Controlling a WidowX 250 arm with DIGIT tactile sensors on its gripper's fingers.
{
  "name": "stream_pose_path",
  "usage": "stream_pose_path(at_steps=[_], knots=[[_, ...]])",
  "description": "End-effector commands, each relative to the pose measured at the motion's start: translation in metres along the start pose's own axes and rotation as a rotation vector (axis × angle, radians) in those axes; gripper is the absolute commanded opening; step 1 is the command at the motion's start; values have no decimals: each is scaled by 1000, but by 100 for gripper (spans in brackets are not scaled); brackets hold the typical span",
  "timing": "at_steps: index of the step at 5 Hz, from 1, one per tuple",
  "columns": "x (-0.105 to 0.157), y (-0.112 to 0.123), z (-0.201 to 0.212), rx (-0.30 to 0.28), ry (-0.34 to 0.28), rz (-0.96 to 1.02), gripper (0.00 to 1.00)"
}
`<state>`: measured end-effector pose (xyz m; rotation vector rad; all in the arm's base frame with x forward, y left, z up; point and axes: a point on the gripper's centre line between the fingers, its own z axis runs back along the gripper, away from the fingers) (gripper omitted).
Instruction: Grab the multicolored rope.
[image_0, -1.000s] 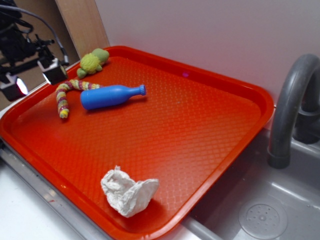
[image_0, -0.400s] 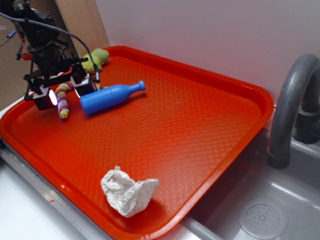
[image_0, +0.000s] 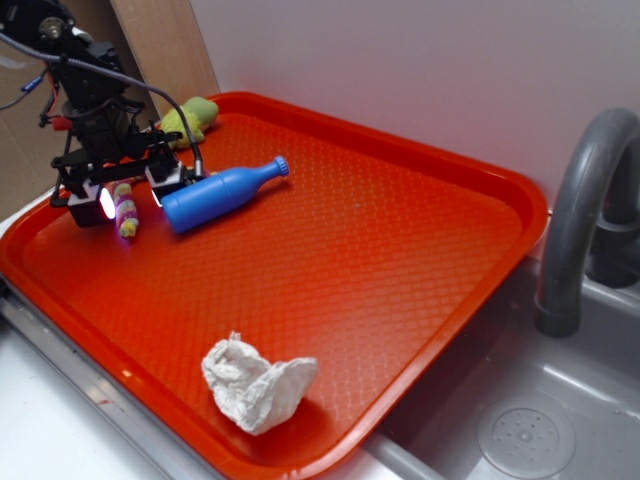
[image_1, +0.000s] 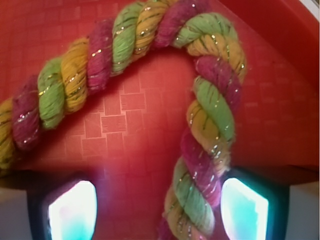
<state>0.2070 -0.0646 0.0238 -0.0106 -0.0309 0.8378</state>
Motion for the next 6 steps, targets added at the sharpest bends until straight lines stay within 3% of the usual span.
stream_pose_path(at_steps=[1,2,3,4,5,6], knots=[[10,-1,-3,8,-16,-22,0],[13,-7,15,42,-21,-92,0],[20,-19,65,49,-100,-254,0],[21,-31,111,-72,-139,-497,0],[-3,-53,140,-202,-74,-733,0],[-43,-70,162,-178,-176,-864,0]])
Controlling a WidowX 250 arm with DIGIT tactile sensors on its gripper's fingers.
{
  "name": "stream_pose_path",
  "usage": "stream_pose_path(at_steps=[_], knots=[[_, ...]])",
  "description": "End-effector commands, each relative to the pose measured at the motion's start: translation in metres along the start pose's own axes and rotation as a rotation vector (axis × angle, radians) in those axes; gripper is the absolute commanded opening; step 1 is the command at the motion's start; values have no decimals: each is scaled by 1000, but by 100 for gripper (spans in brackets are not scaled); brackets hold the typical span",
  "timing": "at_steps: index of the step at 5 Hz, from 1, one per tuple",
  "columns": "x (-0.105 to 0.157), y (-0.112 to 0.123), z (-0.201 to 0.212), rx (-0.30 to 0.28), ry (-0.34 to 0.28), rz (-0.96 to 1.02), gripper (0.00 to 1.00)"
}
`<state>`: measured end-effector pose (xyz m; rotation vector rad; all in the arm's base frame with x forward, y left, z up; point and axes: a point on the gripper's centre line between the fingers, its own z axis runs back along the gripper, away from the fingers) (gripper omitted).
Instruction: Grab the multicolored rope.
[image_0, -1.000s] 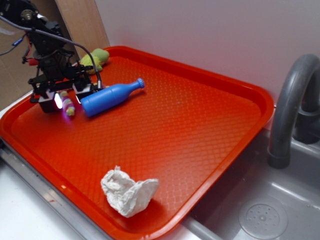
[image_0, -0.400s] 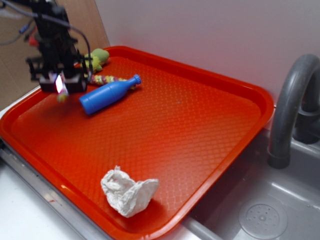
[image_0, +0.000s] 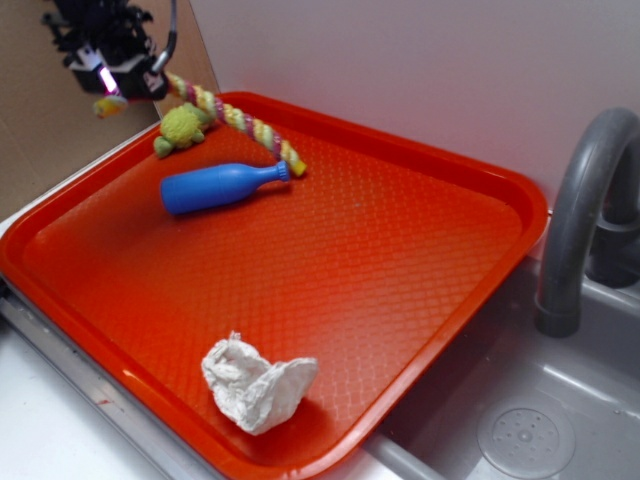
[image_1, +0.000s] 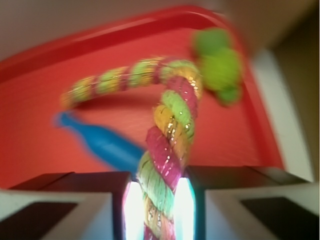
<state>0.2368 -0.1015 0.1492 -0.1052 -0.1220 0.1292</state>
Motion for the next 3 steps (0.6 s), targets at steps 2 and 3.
stream_pose_path(at_steps=[2,3], knots=[[-45,-71,54,-118,-163,-282,0],[-42,-58,51,-134,-135,-215,0]])
